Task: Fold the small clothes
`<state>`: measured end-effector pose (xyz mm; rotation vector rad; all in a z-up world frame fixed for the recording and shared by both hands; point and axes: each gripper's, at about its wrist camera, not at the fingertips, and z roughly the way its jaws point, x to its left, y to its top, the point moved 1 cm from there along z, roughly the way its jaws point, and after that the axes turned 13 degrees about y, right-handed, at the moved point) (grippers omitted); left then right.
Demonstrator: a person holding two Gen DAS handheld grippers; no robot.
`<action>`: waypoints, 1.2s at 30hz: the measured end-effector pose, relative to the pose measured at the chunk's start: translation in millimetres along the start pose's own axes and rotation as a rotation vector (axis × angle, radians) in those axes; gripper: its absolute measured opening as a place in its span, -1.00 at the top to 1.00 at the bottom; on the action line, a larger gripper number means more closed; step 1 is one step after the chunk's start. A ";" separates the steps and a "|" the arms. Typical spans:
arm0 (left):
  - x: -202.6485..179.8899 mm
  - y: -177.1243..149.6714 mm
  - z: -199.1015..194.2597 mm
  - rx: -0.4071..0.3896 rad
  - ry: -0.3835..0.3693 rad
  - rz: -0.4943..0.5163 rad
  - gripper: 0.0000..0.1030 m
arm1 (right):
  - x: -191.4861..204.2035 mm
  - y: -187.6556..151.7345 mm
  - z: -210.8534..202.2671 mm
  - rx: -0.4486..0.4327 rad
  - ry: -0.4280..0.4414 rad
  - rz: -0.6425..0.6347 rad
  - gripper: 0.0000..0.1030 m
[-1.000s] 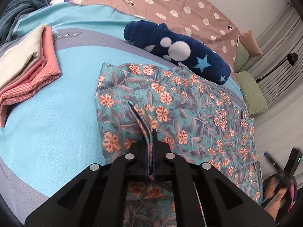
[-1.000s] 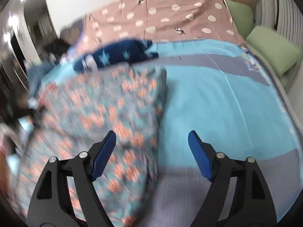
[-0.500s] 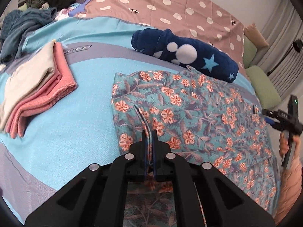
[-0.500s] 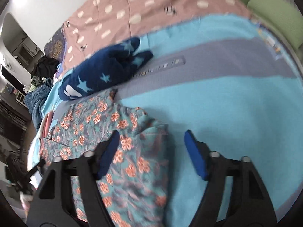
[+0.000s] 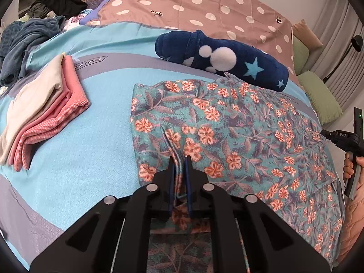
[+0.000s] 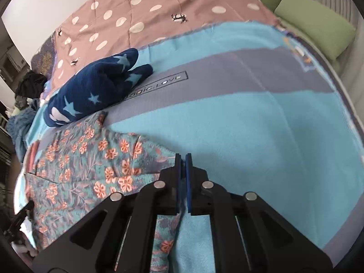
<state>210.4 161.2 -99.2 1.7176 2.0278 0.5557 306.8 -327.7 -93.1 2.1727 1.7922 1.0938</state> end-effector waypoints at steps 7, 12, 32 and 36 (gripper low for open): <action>-1.7 1.7 1.8 0.006 0.006 -0.004 0.80 | -3.6 17.5 23.5 0.182 0.238 0.044 -0.12; -2.1 0.7 1.8 -0.003 0.010 0.001 0.80 | 21.8 25.3 37.5 0.260 0.088 -0.064 0.89; 4.5 2.8 -27.7 -0.065 -0.037 -0.053 0.31 | 42.7 -111.4 -81.0 0.110 0.118 -0.280 -0.09; 6.3 -9.6 -54.7 -0.116 -0.023 -0.009 -0.01 | 56.2 -148.6 -70.2 0.138 0.046 -0.387 -0.24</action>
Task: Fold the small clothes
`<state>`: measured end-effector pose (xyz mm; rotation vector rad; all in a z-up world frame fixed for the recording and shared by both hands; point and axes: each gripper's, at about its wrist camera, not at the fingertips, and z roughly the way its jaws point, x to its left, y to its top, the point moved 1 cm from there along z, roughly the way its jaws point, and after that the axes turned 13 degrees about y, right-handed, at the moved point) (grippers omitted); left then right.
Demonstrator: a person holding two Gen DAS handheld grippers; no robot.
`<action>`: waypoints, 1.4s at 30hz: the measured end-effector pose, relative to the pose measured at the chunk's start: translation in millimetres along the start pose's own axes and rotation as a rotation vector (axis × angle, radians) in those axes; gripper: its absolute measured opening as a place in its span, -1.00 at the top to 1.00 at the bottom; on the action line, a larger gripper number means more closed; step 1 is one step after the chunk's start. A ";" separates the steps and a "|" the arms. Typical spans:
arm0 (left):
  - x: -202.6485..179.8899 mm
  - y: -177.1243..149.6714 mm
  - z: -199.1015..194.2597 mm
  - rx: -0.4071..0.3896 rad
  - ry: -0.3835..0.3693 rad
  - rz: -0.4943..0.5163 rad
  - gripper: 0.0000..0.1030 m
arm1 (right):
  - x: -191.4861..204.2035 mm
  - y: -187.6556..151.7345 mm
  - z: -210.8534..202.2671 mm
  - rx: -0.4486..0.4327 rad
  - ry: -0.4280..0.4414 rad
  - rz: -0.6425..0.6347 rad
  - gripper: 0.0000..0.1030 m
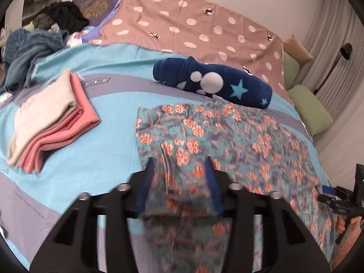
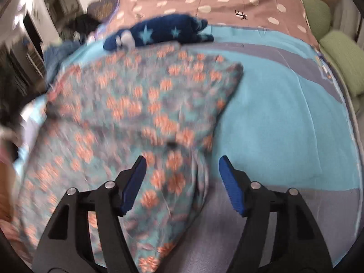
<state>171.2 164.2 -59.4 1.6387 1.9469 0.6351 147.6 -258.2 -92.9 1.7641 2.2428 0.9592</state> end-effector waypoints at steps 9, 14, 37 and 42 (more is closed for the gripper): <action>21.6 -84.9 -25.7 0.152 -0.141 -0.003 -0.01 | -35.6 -31.8 -23.1 -0.138 -0.078 0.252 -0.19; 26.7 -112.1 -49.1 0.169 -0.152 0.028 0.06 | -25.0 -59.1 -43.0 -0.150 -0.011 0.292 -0.13; 58.1 -210.3 -125.4 0.207 -0.342 0.006 0.30 | -2.7 -229.0 -126.3 -0.265 0.229 0.478 0.55; 64.5 -230.4 -139.1 0.210 -0.385 -0.030 0.30 | 8.7 -260.5 -137.4 -0.271 0.298 0.490 0.55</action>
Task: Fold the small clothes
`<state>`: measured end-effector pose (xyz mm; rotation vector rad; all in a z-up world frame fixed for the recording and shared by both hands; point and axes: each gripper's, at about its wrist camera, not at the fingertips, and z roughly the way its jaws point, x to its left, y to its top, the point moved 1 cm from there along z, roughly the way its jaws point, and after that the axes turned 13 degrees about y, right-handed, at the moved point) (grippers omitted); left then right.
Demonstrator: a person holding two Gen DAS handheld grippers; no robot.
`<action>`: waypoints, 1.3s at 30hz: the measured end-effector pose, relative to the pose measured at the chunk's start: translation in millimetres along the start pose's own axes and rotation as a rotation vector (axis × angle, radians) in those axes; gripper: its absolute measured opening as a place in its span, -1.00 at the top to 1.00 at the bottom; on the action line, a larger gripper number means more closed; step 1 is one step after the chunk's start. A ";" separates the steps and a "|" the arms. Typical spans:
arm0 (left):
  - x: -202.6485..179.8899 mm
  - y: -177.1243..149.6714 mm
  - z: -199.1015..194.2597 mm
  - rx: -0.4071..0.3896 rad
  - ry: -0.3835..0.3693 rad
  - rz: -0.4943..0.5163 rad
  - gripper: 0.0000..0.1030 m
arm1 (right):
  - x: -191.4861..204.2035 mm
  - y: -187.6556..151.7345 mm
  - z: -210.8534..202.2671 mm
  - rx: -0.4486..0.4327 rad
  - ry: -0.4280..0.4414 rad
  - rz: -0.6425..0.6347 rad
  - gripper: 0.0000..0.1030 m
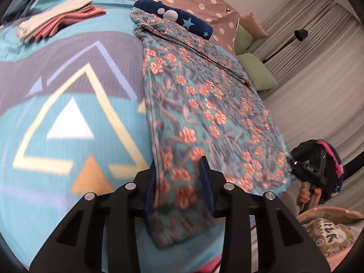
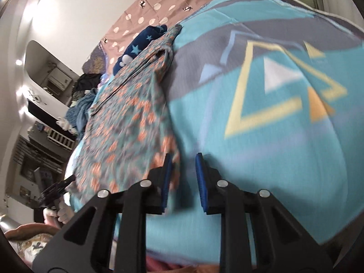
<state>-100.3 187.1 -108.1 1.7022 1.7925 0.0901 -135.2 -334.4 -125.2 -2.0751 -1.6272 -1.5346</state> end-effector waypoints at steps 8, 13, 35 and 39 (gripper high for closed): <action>-2.3 -6.2 3.7 0.016 -0.093 -0.032 0.30 | -0.7 -9.9 -2.5 0.021 0.182 0.066 -0.23; -5.2 -4.4 -1.4 -0.025 -0.082 -0.054 0.91 | 18.5 1.0 22.2 0.080 0.043 0.005 0.92; 13.5 -33.0 -32.5 -0.057 -0.070 -0.103 0.03 | 4.6 -14.3 -44.2 -0.023 -0.006 0.011 -0.12; 9.0 -27.0 -17.0 -0.043 -0.162 -0.136 0.03 | 9.7 -15.0 -26.1 0.010 0.048 -0.012 -0.40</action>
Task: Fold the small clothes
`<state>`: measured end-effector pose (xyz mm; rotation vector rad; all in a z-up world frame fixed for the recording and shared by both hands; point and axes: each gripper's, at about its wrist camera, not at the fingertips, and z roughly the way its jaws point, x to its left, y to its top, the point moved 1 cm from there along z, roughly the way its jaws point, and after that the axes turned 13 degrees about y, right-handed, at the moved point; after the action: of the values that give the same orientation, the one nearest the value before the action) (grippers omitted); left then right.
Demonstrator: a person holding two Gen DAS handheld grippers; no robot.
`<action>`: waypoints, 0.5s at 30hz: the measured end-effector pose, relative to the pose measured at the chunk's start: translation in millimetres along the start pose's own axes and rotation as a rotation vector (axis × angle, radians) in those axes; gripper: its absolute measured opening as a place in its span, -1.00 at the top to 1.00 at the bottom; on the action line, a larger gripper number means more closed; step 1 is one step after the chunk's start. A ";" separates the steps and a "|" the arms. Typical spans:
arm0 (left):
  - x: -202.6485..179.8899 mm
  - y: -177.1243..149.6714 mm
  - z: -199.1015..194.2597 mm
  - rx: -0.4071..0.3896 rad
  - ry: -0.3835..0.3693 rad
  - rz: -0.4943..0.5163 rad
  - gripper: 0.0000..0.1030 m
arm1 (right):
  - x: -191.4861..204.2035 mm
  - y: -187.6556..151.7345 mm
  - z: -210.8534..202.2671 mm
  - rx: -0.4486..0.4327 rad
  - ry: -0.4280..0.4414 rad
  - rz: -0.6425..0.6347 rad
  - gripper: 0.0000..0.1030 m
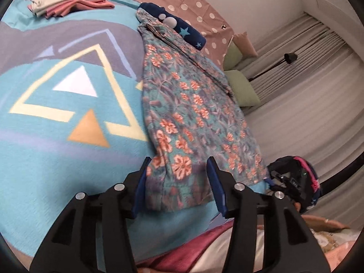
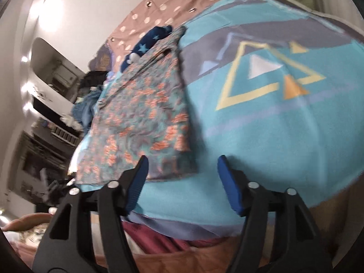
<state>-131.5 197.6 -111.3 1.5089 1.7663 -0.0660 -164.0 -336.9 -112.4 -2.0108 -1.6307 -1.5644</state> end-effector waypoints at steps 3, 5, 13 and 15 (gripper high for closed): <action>0.1 1.2 8.2 0.029 -0.066 -0.040 0.94 | -7.8 5.1 11.0 -0.003 0.079 0.045 -0.50; -1.5 -1.8 6.6 0.008 -0.053 -0.055 0.94 | -7.3 6.2 7.4 -0.006 0.092 0.058 -0.49; 6.1 -0.3 -21.8 -0.043 0.010 -0.028 0.94 | -18.5 10.2 0.1 -0.001 0.141 0.122 -0.50; -2.0 -4.2 -9.5 -0.013 0.022 -0.001 0.92 | -15.8 11.8 5.2 0.003 0.139 0.110 -0.52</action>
<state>-140.2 199.7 -105.5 1.5045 1.7815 -0.0385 -149.8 -348.8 -121.0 -1.9069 -1.4468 -1.6213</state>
